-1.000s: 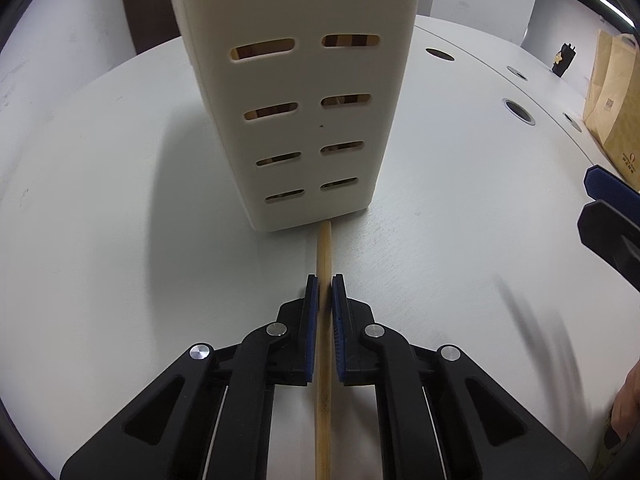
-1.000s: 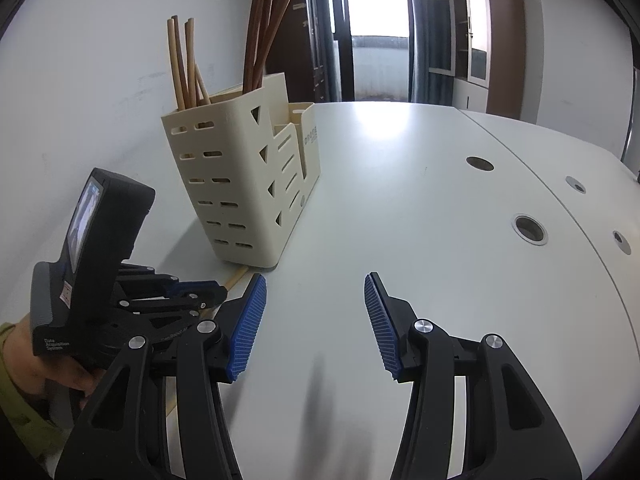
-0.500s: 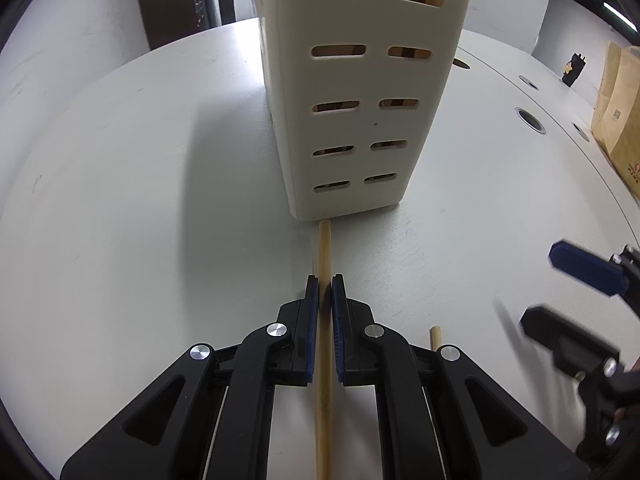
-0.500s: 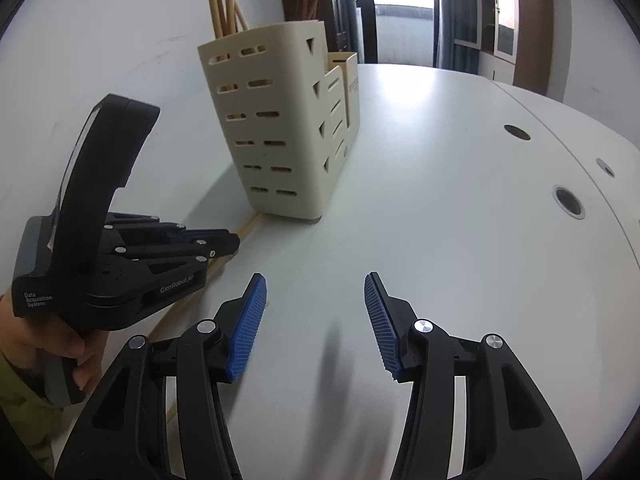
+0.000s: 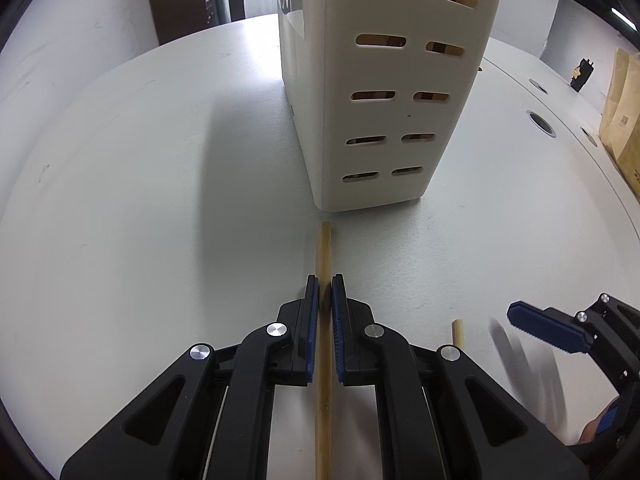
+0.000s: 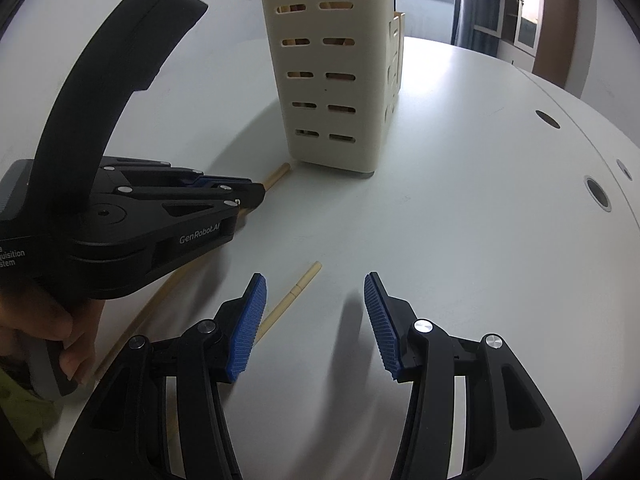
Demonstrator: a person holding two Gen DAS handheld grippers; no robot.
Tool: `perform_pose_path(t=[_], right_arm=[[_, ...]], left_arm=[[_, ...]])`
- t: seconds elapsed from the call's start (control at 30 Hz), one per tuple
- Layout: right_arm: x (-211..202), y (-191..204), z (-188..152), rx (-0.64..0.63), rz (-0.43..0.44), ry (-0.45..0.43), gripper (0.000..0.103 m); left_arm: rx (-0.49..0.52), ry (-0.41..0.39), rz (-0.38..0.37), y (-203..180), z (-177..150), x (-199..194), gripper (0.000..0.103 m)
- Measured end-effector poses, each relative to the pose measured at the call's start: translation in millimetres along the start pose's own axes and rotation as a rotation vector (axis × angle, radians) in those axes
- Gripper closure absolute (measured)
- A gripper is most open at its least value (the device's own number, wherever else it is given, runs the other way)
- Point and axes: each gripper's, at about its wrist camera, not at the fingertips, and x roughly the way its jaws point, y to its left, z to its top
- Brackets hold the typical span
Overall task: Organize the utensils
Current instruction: 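Close the left tool on the light chopstick while the right tool grasps another, then lift both light wooden chopsticks upright with both tools over the holder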
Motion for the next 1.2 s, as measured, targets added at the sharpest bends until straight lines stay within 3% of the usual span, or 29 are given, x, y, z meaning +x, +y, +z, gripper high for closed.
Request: perform_pose_path(t=[0.2,0.5,0.63,0.83,0.97,1.2], right_arm=[[7,8,-3,-0.016,-0.014,0.024,0.053],[6,21,-6,-0.035,-0.038,0.023,0.067],[5,16,-6,-0.016,-0.031,0.028,0.084],[3,17,-8,-0.014,-0.012,0.032,0.097],[2,16,-10,-0.009,0.007,0.032,0.097],[-22,18,-8,-0.014,0.033,-0.043,0.097]], left_arm=[[0.001,0.003,-0.002,-1,0,1,0.096],[0.014,0.005,-0.02,-1,7,5,0.093],[0.032,0.01,-0.036,-1,8,6,0.094],[0.025,0.01,-0.038,1,9,6,0.097],[0.029,-0.003,-0.024,-2,9,0,0.097],[0.003,-0.11,-0.024,5,13,-43,0.097]])
